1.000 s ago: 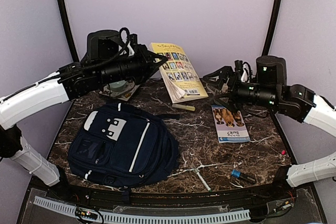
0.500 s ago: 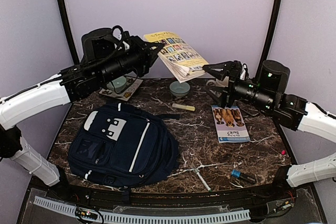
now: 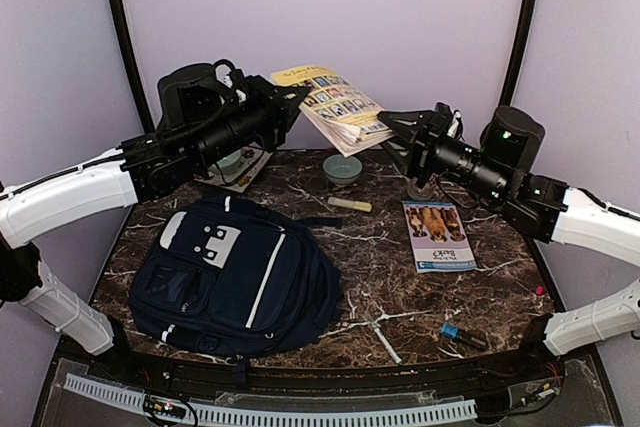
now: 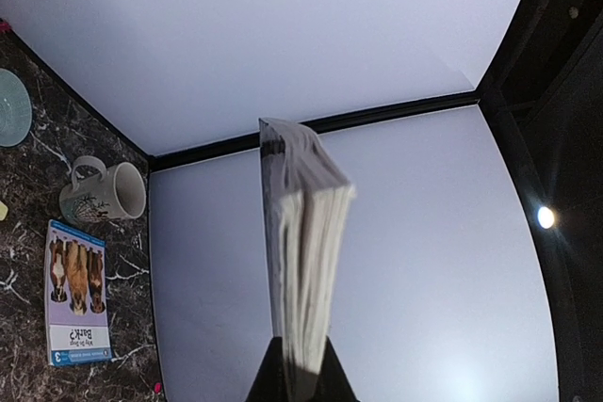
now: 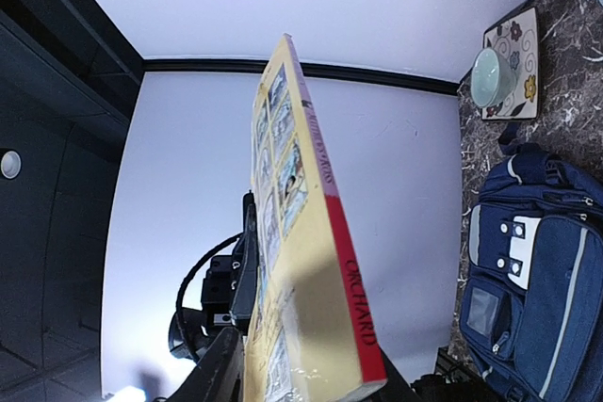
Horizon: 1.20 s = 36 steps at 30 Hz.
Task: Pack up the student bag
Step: Pass from the left arm to the right
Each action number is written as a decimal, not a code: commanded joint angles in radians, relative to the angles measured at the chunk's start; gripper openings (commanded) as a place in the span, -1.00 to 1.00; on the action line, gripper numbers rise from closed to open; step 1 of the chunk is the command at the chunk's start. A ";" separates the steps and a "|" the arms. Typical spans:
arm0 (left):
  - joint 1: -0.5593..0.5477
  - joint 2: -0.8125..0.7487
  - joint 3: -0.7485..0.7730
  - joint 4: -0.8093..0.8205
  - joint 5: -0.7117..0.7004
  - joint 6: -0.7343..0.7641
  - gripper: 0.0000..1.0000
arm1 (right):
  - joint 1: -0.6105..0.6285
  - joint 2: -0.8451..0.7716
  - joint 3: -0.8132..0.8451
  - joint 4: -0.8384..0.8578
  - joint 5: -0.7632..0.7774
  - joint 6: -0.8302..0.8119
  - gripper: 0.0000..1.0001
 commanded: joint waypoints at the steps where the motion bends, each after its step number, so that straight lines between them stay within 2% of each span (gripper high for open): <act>1: 0.003 -0.051 0.001 0.090 -0.032 -0.001 -1.00 | -0.004 0.001 0.029 0.095 0.012 0.024 -0.34; 5: 0.002 -0.050 0.015 0.063 -0.035 -0.006 -1.00 | -0.003 0.015 0.046 0.109 0.011 0.029 -0.64; 6: 0.001 -0.052 0.020 0.048 -0.040 -0.006 -1.00 | -0.004 0.021 0.050 0.110 0.010 0.028 -0.79; 8: 0.000 -0.055 0.021 0.037 -0.045 -0.001 -1.00 | -0.004 0.026 0.057 0.110 0.006 0.028 -0.98; 13: -0.003 -0.062 0.012 0.006 -0.038 0.008 -0.91 | -0.004 0.023 0.068 0.074 0.006 0.017 -1.00; 20: -0.004 -0.116 -0.102 -0.036 -0.006 -0.008 -0.77 | -0.004 -0.002 0.094 -0.050 0.005 -0.046 -1.00; 22: -0.004 -0.140 -0.133 -0.057 -0.003 -0.006 -0.65 | -0.004 -0.007 0.095 -0.075 0.002 -0.067 -1.00; 27: -0.004 -0.177 -0.168 -0.160 0.018 0.056 -0.09 | -0.008 -0.008 0.070 -0.088 -0.025 -0.106 -1.00; 32: -0.004 -0.222 -0.222 -0.230 0.026 0.087 0.30 | -0.014 -0.023 0.066 -0.143 -0.022 -0.150 -1.00; 36: -0.004 -0.226 -0.191 -0.368 0.036 0.178 0.45 | -0.029 -0.052 0.101 -0.280 0.054 -0.233 -1.00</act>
